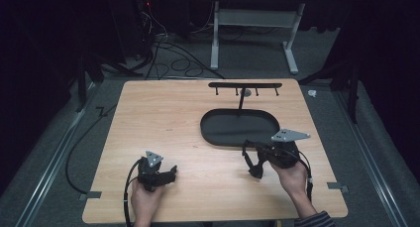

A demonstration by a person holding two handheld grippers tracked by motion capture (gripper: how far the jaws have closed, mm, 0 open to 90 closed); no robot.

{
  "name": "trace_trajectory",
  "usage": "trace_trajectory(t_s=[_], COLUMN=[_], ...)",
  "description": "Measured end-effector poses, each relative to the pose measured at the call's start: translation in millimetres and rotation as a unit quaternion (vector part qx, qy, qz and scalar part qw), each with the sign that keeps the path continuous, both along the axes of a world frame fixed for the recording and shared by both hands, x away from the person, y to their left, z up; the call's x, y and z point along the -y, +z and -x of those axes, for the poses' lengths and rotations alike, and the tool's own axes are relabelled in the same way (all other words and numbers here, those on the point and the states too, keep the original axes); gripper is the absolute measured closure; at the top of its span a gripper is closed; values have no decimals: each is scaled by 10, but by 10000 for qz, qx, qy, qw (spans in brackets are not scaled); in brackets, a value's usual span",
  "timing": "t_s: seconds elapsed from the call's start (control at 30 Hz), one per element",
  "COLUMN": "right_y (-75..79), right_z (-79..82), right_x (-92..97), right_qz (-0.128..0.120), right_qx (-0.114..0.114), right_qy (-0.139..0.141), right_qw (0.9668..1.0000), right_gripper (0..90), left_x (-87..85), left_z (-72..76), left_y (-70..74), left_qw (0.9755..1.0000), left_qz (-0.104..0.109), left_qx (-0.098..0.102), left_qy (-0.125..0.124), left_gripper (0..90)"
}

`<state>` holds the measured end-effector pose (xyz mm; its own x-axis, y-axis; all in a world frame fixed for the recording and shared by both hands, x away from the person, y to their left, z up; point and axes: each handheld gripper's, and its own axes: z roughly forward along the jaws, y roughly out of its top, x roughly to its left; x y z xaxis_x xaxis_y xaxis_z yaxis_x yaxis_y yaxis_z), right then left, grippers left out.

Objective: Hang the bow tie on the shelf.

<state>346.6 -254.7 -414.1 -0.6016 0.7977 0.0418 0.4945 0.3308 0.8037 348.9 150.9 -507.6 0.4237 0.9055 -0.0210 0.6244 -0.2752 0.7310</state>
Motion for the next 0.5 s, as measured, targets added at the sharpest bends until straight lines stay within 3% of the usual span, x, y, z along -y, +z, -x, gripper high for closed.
trace_trajectory(t_s=[0.5], right_y=[140], right_z=[-18], right_x=[24], right_qz=[1], right_qx=[165], right_qy=[-2], right_qw=[9999], right_gripper=[885], left_x=[0], left_z=[0], left_y=[0], left_qw=[10000], left_qz=[1], left_qx=[0], left_qy=[-2], left_gripper=[185])
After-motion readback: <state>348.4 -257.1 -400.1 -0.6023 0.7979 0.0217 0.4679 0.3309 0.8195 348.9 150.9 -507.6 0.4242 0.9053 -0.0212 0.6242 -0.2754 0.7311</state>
